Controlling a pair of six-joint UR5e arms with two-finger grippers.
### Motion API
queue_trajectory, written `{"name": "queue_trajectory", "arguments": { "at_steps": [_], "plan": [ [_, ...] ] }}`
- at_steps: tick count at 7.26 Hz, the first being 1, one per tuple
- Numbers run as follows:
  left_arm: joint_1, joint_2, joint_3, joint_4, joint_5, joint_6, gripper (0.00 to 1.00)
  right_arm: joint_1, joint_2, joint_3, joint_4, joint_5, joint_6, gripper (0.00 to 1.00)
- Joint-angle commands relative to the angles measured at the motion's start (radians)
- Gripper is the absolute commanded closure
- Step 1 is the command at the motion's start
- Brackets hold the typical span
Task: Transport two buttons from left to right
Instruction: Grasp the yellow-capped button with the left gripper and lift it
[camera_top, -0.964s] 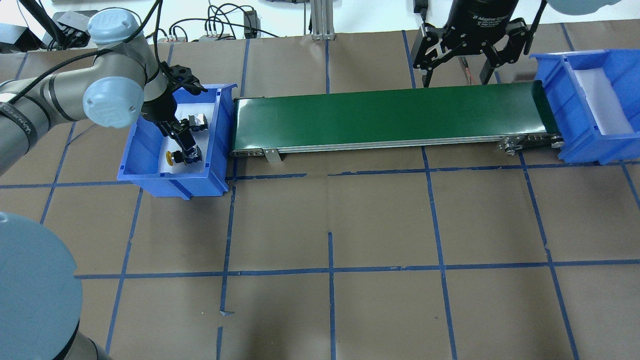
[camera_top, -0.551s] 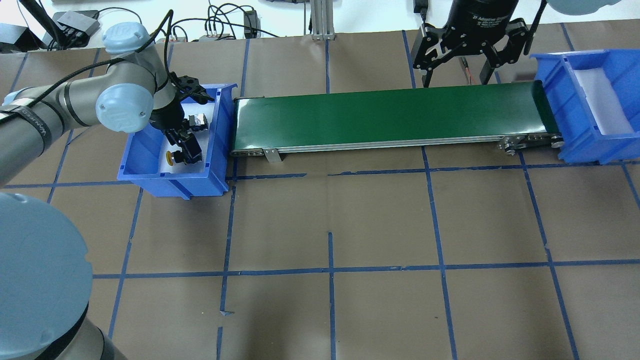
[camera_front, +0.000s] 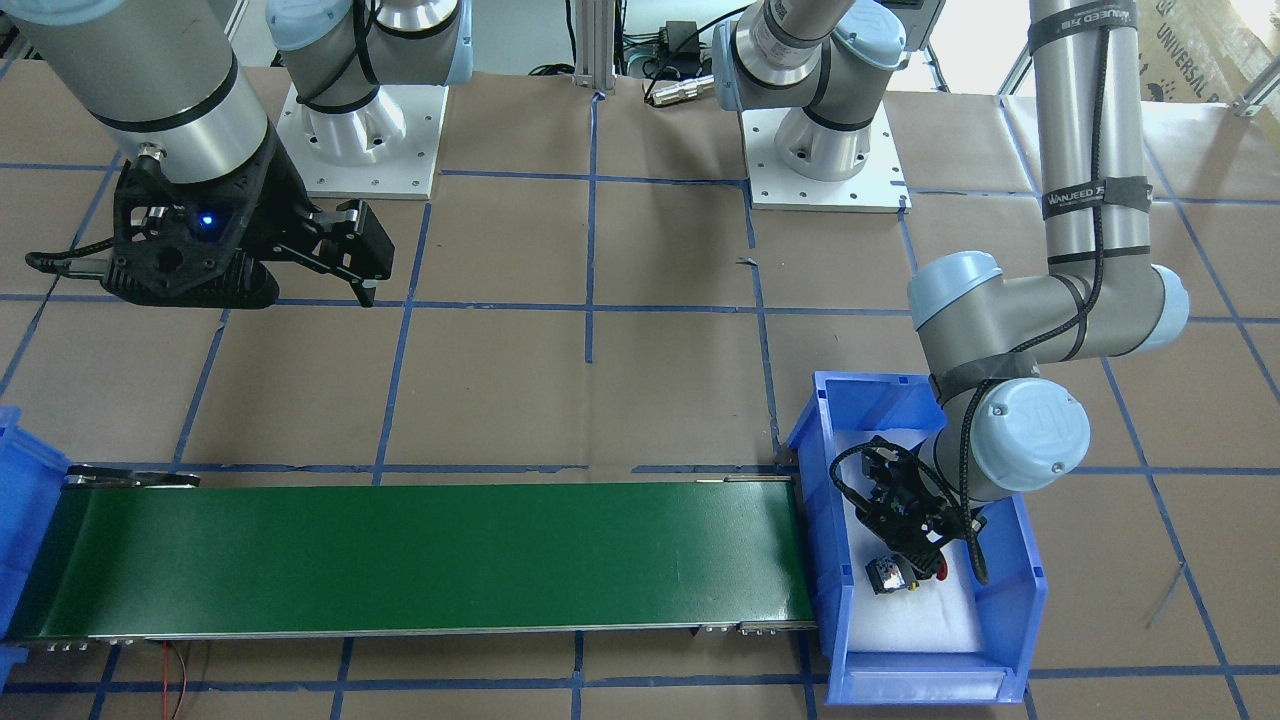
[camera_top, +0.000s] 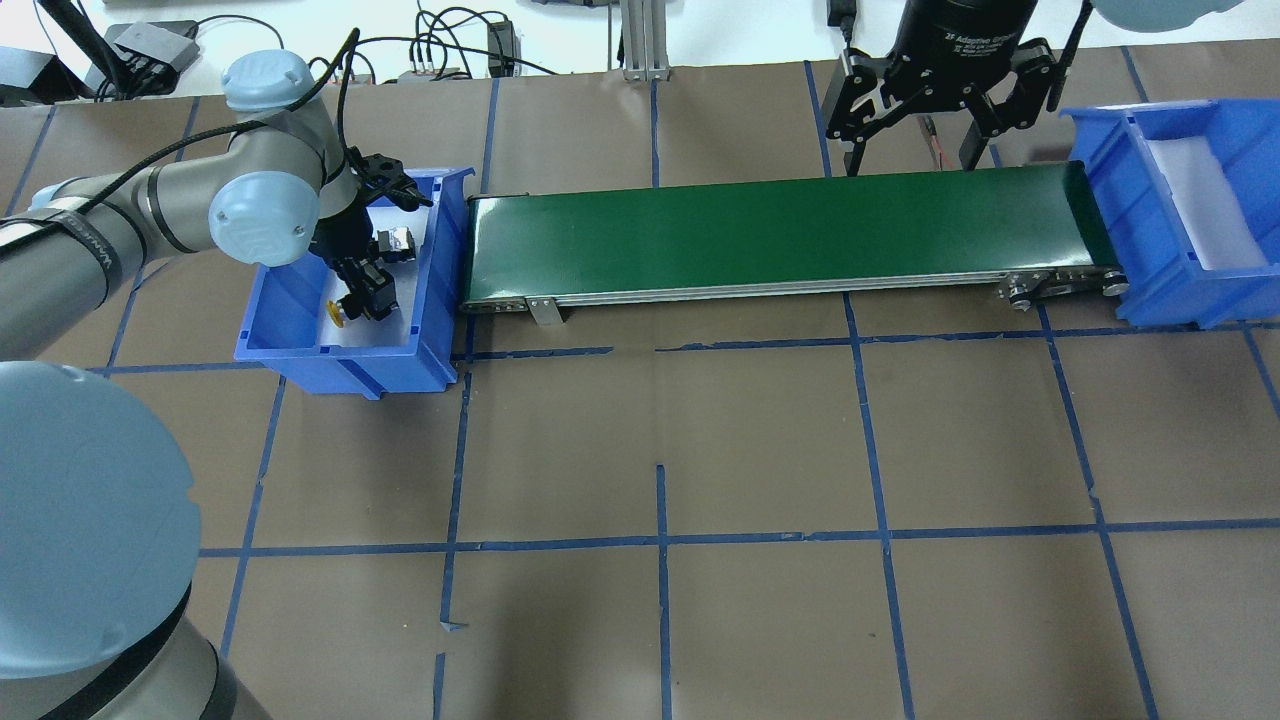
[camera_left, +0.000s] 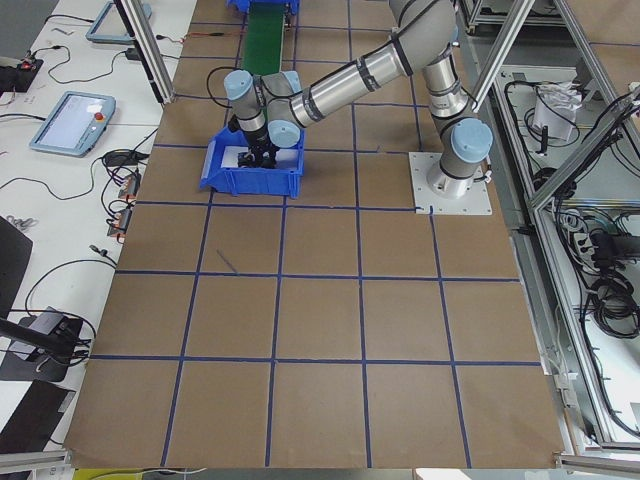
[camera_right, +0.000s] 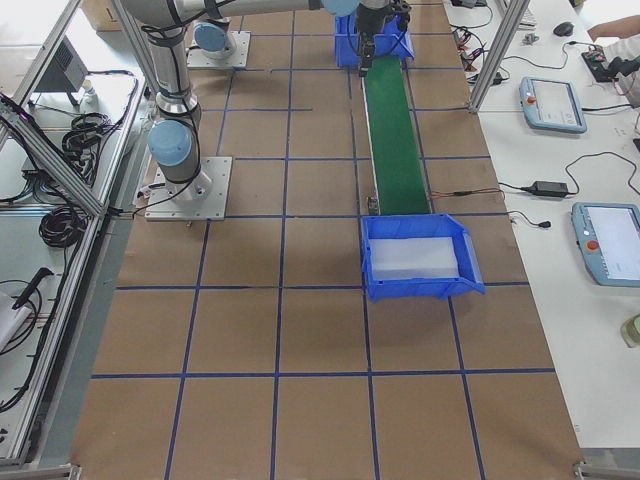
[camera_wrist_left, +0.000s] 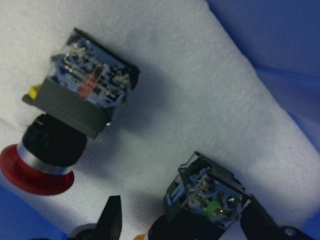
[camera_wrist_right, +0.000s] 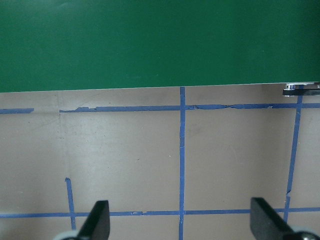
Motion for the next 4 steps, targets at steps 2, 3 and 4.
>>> {"name": "queue_trajectory", "arguments": {
  "at_steps": [2, 3, 4],
  "plan": [
    [-0.009, 0.028, 0.199, -0.118, -0.007, -0.216, 0.95, -0.001, -0.001, 0.012, -0.002, 0.000, 0.000, 0.00],
    [-0.022, 0.024, 0.285, -0.180, -0.059, -0.350, 0.94, -0.001, -0.001, 0.013, -0.002, 0.000, 0.000, 0.00],
    [-0.063, 0.013, 0.343, -0.214, -0.071, -0.491, 0.94, -0.004, -0.001, 0.013, -0.002, 0.000, 0.000, 0.00]
  ]
}}
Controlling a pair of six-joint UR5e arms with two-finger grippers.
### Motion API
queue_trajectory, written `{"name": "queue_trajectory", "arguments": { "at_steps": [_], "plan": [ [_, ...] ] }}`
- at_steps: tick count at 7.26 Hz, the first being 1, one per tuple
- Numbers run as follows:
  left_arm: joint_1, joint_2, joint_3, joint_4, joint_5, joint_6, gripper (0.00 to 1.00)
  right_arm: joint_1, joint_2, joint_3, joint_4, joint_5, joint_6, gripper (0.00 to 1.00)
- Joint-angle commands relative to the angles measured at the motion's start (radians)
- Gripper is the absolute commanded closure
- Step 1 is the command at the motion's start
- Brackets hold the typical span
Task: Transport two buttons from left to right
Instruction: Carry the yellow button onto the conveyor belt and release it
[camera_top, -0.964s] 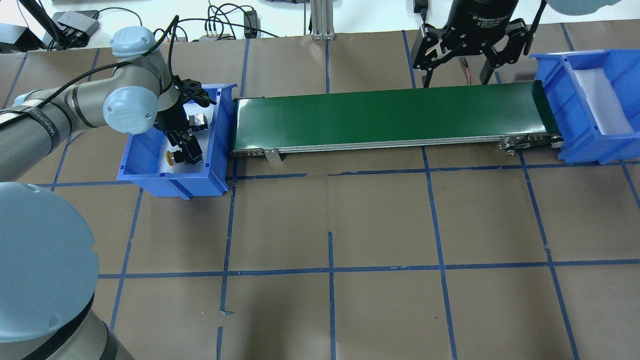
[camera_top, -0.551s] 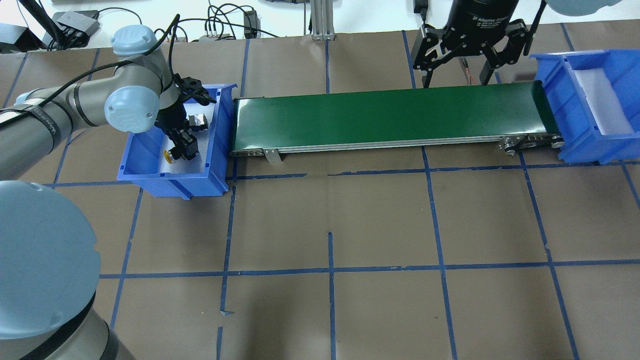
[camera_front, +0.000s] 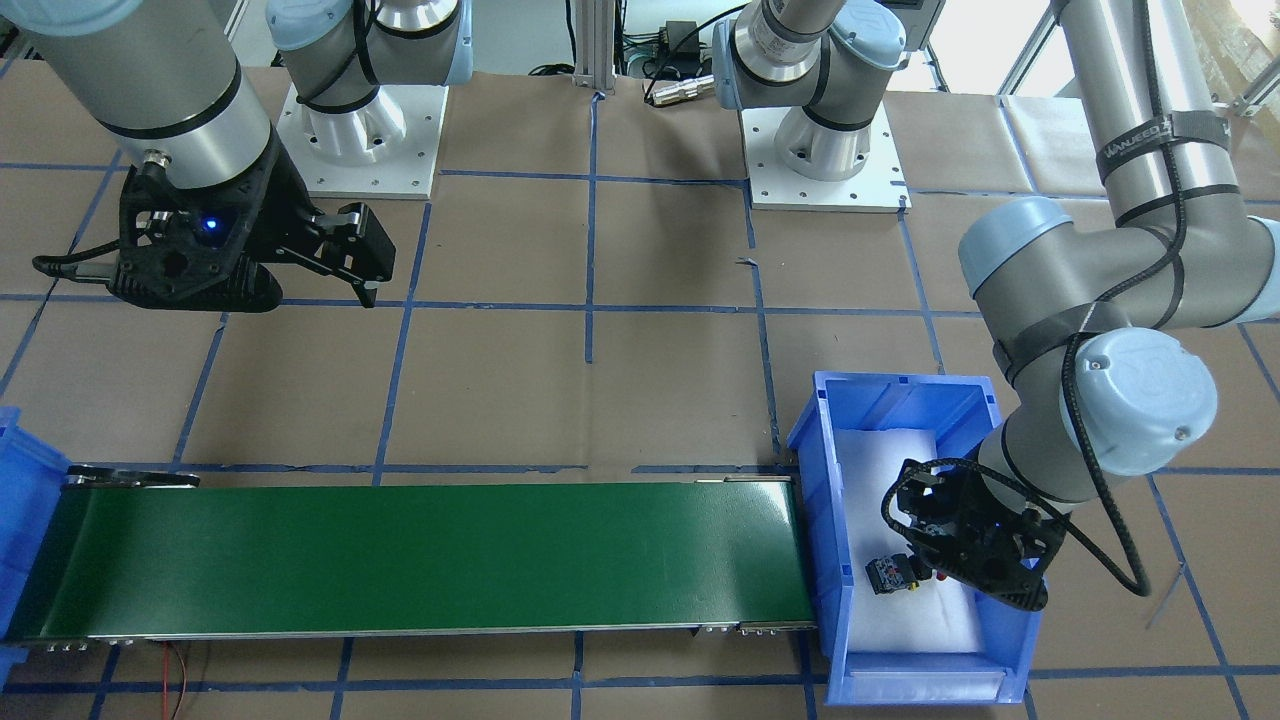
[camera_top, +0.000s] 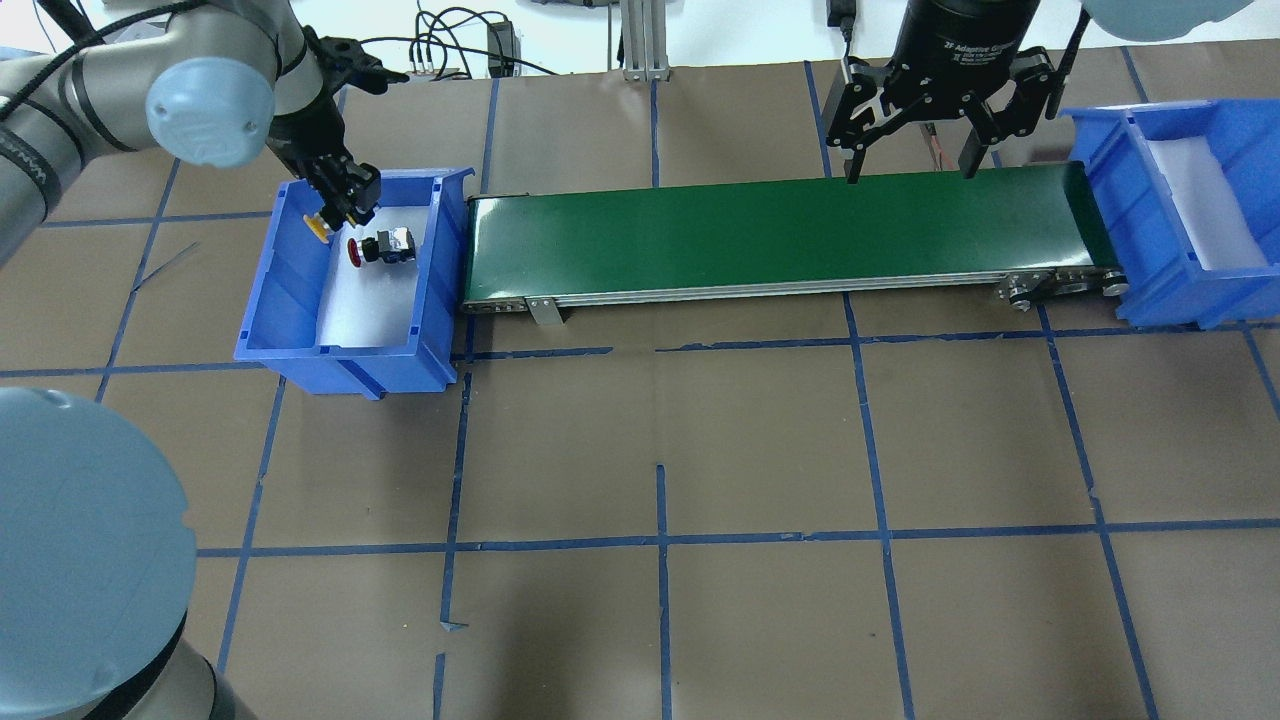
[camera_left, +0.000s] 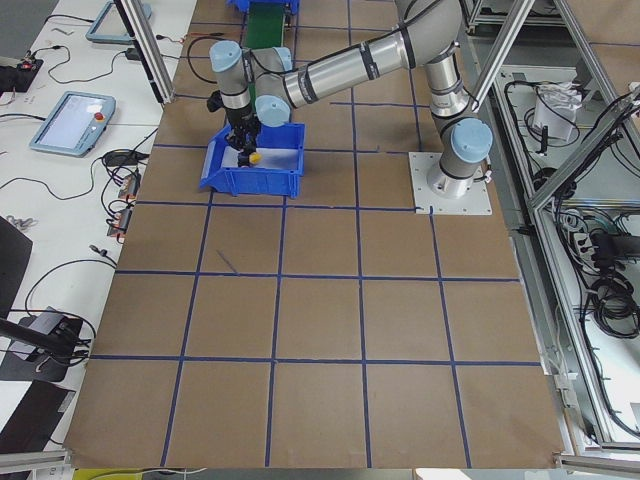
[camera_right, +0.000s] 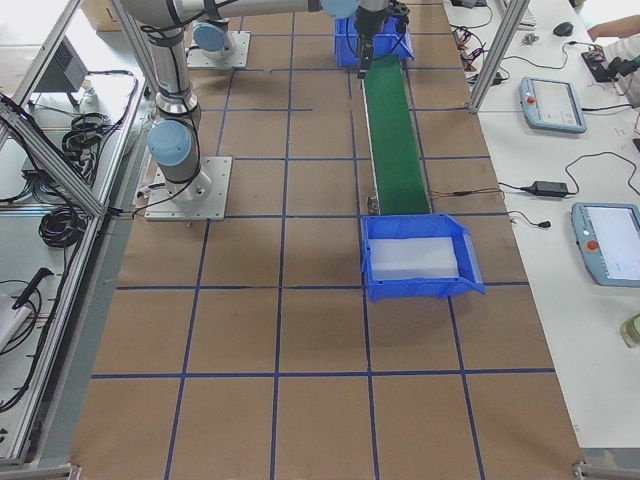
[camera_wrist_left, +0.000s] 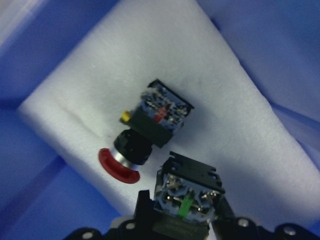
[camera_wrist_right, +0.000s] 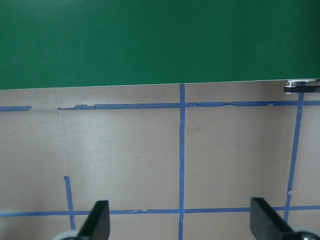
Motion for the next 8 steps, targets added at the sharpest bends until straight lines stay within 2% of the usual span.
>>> {"name": "queue_trajectory", "arguments": {
  "at_steps": [1, 3, 5, 8],
  "plan": [
    [-0.108, -0.018, 0.112, -0.069, -0.027, -0.375, 0.92, -0.002, 0.001, 0.001, -0.002, 0.000, -0.002, 0.00],
    [-0.233, -0.064, 0.120, -0.089, -0.031, -0.668, 0.92, -0.004, 0.000, 0.001, -0.002, 0.000, -0.002, 0.00],
    [-0.311, -0.150, 0.120, -0.051, -0.034, -0.847, 0.92, -0.004, 0.000, 0.002, -0.002, 0.000, -0.002, 0.00],
    [-0.316, -0.179, 0.118, -0.007, -0.035, -0.915, 0.92, -0.005, 0.000, 0.002, -0.002, 0.000, -0.002, 0.00]
  ]
}}
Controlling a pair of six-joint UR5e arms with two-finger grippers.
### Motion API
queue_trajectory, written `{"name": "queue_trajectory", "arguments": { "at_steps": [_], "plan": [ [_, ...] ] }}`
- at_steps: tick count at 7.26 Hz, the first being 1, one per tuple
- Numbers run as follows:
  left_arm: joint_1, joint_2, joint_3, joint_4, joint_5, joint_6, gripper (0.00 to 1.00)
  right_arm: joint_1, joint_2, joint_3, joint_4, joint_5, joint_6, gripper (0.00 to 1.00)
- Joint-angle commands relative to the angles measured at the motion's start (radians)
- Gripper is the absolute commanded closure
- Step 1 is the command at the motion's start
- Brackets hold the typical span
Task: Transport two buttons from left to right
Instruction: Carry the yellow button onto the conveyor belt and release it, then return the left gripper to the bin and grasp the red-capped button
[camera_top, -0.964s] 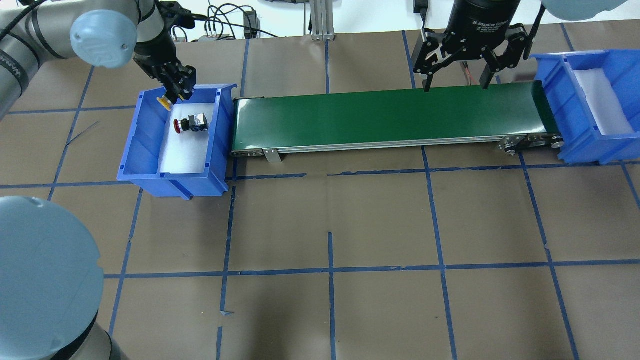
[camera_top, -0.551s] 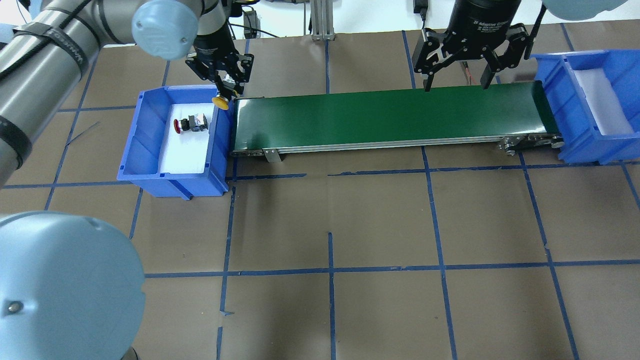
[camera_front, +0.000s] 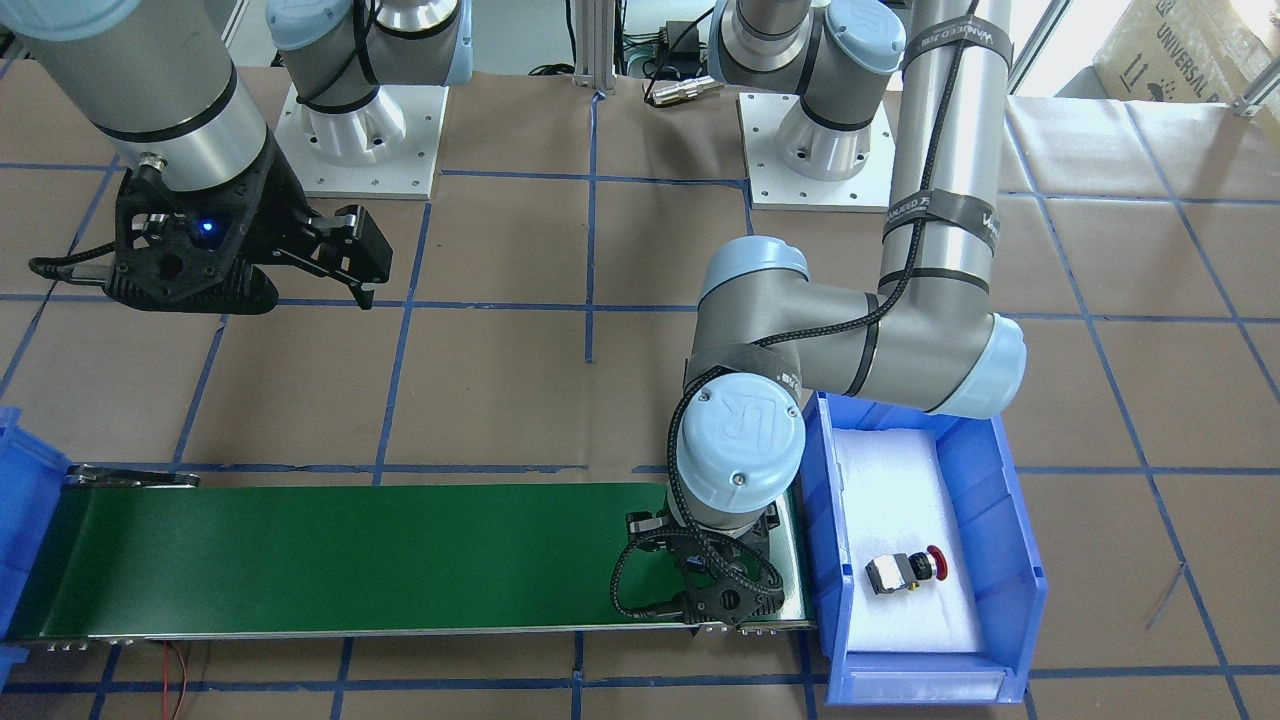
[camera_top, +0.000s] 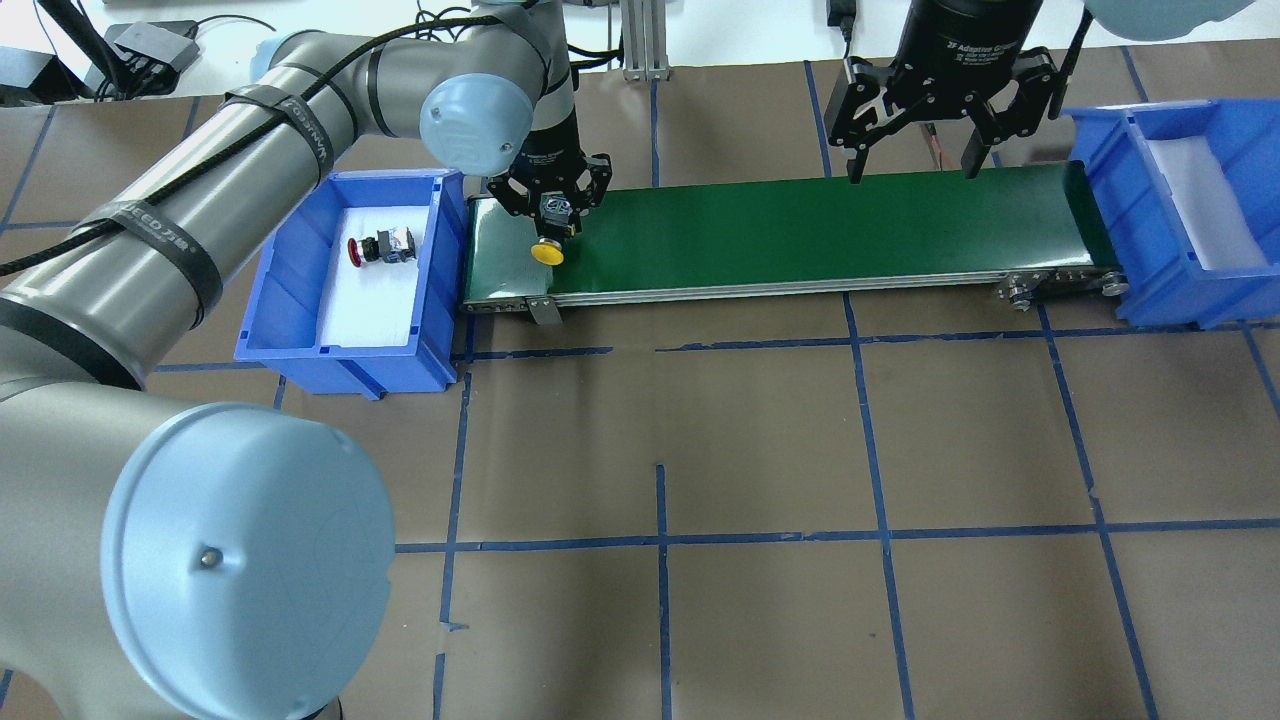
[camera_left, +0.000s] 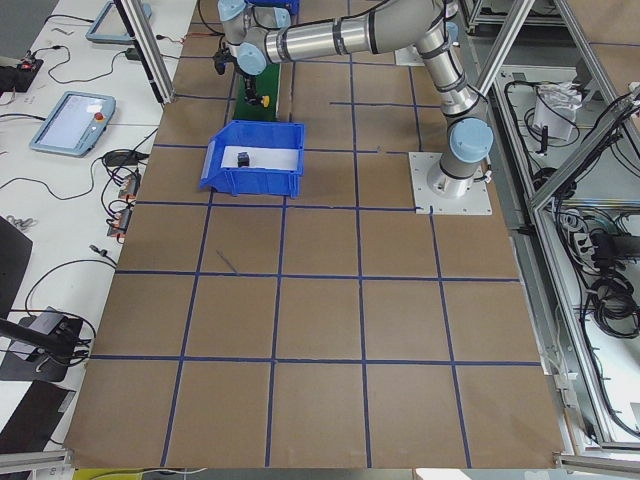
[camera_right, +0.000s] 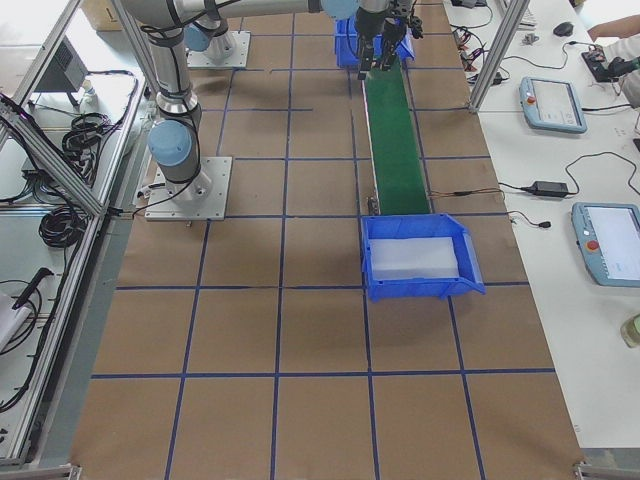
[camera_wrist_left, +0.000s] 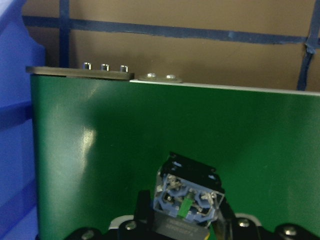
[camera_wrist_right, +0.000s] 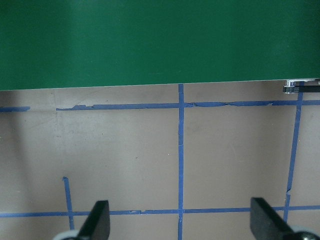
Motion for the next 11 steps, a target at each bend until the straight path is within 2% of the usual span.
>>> {"name": "queue_trajectory", "arguments": {
  "at_steps": [1, 2, 3, 5, 6, 8, 11],
  "plan": [
    [-0.002, -0.013, -0.001, 0.009, 0.002, -0.021, 0.86, -0.001, 0.000, 0.003, 0.000, -0.001, 0.000, 0.00],
    [-0.002, -0.015, -0.004, 0.009, 0.005, -0.020, 0.62, -0.001, 0.000, 0.006, 0.000, -0.001, 0.000, 0.00],
    [-0.002, -0.013, -0.009, 0.009, 0.008, -0.020, 0.01, -0.001, 0.000, 0.008, 0.000, -0.001, 0.000, 0.00],
    [0.033, 0.022, 0.002, 0.004, -0.004, 0.023, 0.00, -0.001, 0.000, 0.008, 0.000, -0.001, 0.000, 0.00],
    [0.088, 0.080, -0.008, -0.008, -0.042, 0.072, 0.00, -0.001, 0.000, 0.008, 0.000, -0.001, 0.000, 0.00],
    [0.226, 0.195, -0.038, -0.127, -0.073, 0.391, 0.00, -0.001, 0.000, 0.008, 0.000, -0.001, -0.002, 0.00],
    [0.320, 0.185, -0.078, -0.110, -0.070, 0.939, 0.00, -0.001, 0.000, 0.008, 0.000, 0.000, -0.003, 0.00]
  ]
}}
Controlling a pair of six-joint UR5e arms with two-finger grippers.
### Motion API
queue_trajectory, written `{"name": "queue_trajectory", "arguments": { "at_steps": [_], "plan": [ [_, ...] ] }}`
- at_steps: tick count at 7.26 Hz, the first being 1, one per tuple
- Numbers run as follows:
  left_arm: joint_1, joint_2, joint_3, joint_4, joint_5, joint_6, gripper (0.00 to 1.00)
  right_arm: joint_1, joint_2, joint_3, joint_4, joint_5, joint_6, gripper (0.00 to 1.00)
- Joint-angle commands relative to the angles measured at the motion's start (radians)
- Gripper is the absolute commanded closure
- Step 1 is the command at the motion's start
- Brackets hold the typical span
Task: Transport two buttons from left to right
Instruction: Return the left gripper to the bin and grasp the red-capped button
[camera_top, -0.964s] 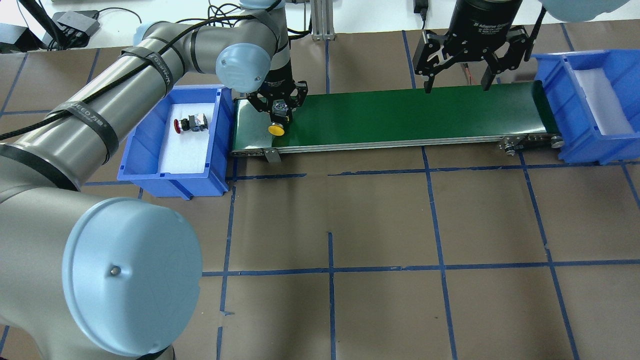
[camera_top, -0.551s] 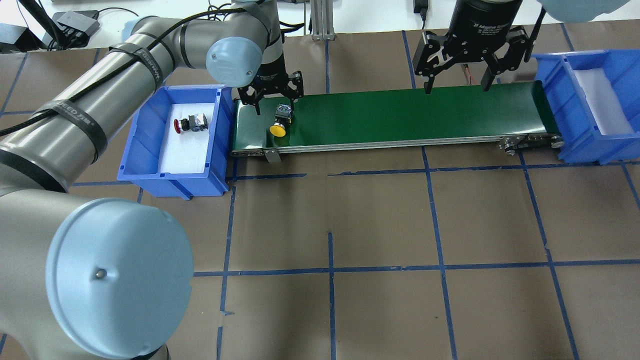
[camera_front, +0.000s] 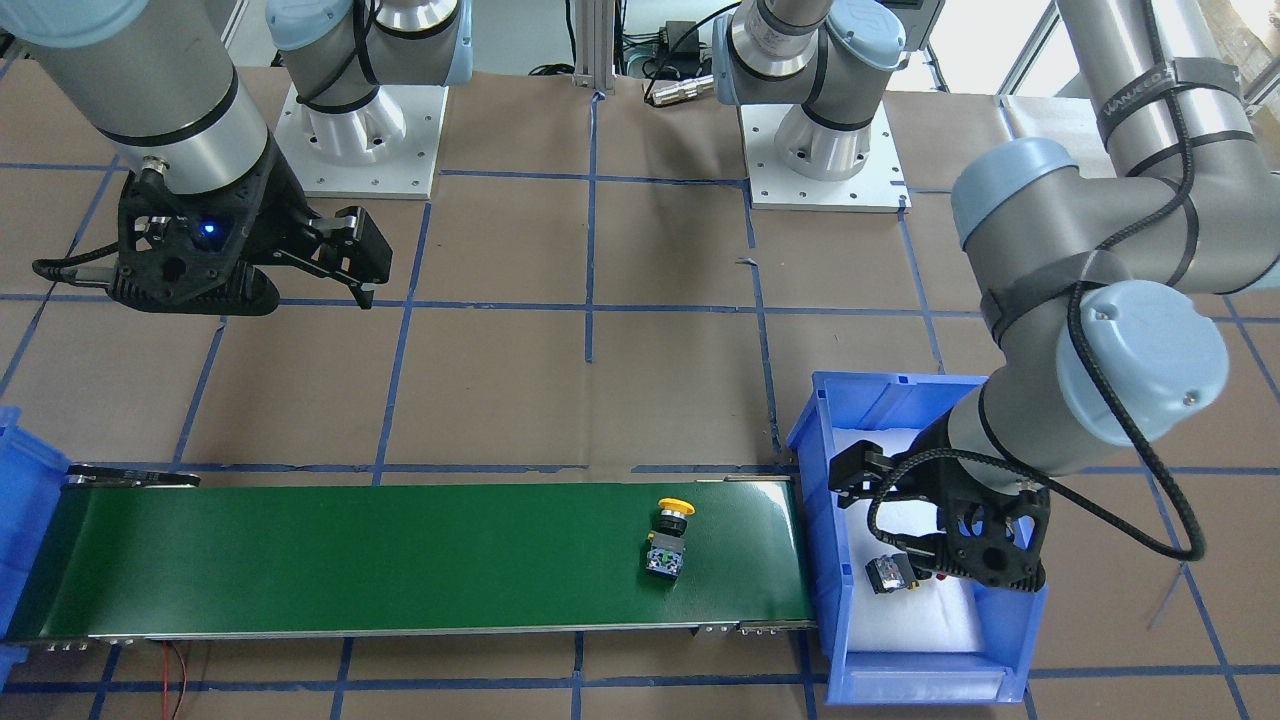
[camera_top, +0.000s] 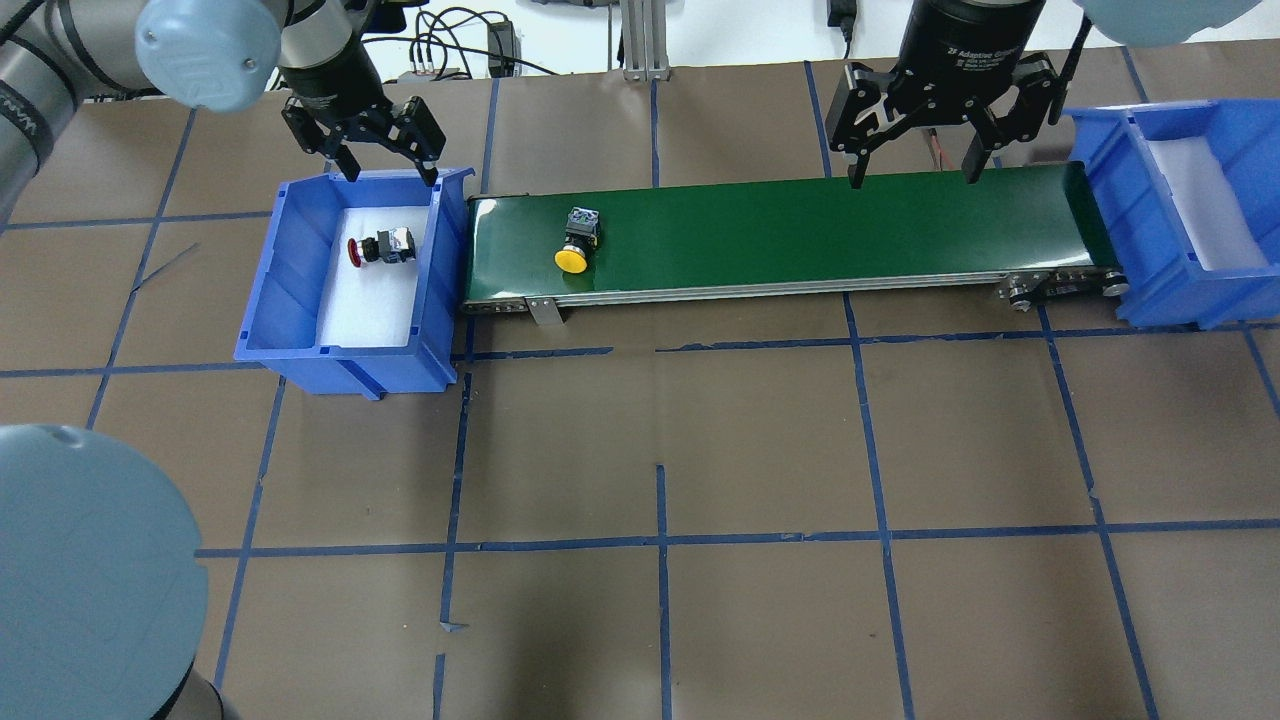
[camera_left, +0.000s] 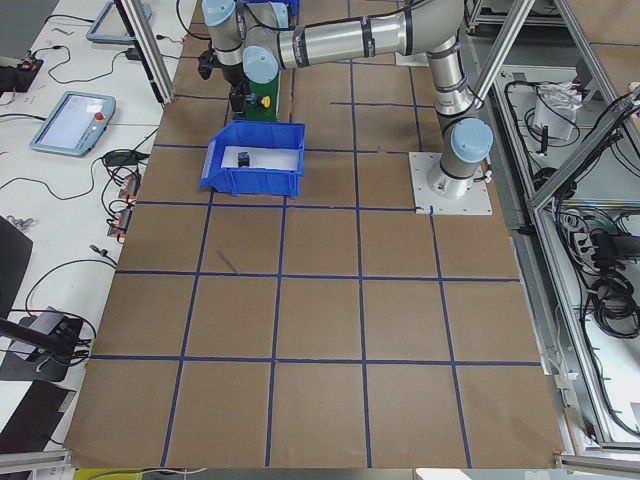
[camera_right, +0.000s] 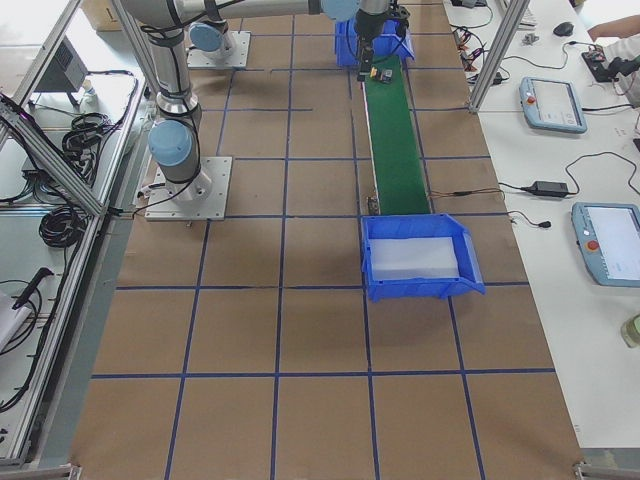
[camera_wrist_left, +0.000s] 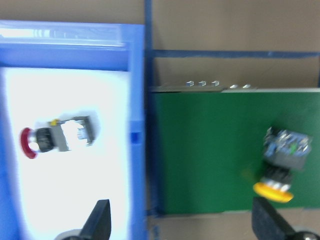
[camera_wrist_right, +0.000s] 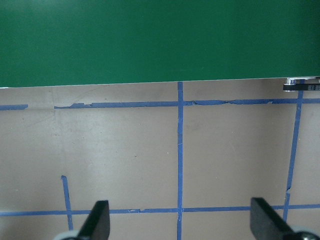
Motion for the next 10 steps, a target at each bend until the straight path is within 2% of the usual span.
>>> {"name": "queue_trajectory", "arguments": {
  "at_steps": [1, 3, 6, 8, 10],
  "plan": [
    [0.051, -0.016, -0.017, 0.011, 0.007, 0.423, 0.00, 0.000, 0.000, 0.000, 0.000, 0.001, -0.001, 0.00],
    [0.087, -0.058, -0.034, 0.013, 0.007, 0.671, 0.00, 0.000, 0.000, 0.000, 0.000, 0.001, 0.001, 0.00],
    [0.084, -0.142, -0.086, 0.202, 0.010, 0.952, 0.00, 0.000, 0.000, 0.000, 0.002, 0.000, 0.001, 0.00],
    [0.070, -0.187, -0.092, 0.247, 0.010, 0.956, 0.00, 0.000, 0.000, 0.000, 0.000, 0.000, 0.001, 0.00],
    [0.071, -0.188, -0.117, 0.250, 0.010, 0.956, 0.02, 0.000, 0.000, 0.000, 0.000, 0.000, -0.001, 0.00]
  ]
}}
